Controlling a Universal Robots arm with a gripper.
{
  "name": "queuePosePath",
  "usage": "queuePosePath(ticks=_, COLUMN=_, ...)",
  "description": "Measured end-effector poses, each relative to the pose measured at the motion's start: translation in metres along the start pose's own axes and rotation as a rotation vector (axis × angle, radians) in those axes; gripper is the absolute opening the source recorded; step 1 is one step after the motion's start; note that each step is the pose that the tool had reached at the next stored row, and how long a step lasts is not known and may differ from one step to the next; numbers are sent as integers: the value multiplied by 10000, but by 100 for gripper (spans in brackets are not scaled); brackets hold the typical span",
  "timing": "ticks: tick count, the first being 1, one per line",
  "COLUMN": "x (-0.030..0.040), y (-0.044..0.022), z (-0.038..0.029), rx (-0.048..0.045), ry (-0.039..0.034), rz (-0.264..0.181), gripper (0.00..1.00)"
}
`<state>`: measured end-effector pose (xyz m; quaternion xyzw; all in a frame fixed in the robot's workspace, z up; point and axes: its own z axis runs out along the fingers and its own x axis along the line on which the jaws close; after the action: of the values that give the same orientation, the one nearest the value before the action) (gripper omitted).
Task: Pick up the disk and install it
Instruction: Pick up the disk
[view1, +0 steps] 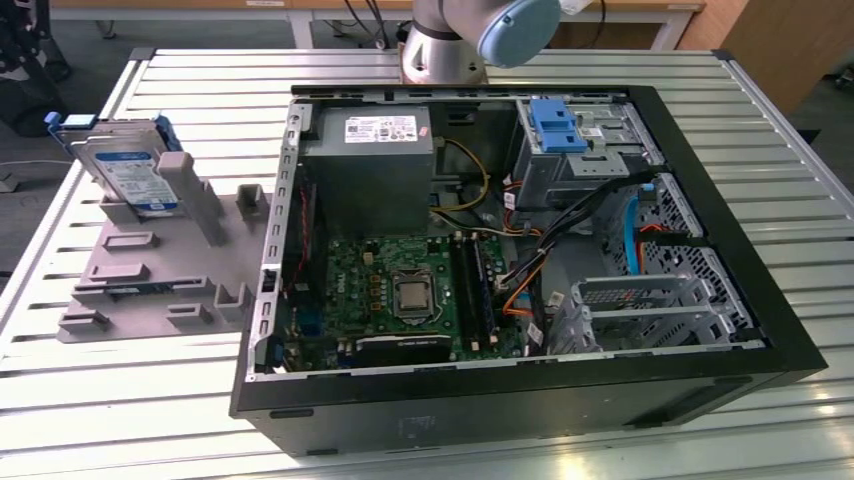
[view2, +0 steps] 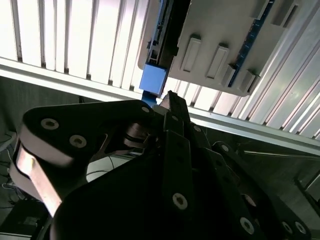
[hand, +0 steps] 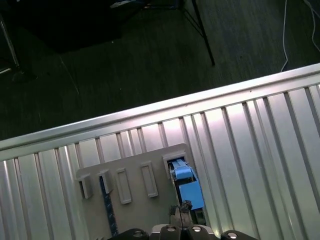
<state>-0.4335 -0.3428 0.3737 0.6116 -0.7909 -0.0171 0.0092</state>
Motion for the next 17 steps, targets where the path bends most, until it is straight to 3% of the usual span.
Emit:
queuePosePath(ticks=4, x=0, y=0, z=2, rx=-2, ry=11, rz=-297, gripper=11)
queuePosePath(ticks=12, x=-3, y=0, z=9, rx=-3, ry=16, rz=-398, gripper=11)
queuePosePath(ticks=17, x=-3, y=0, z=18, rx=-7, ry=45, rz=-1185, gripper=11)
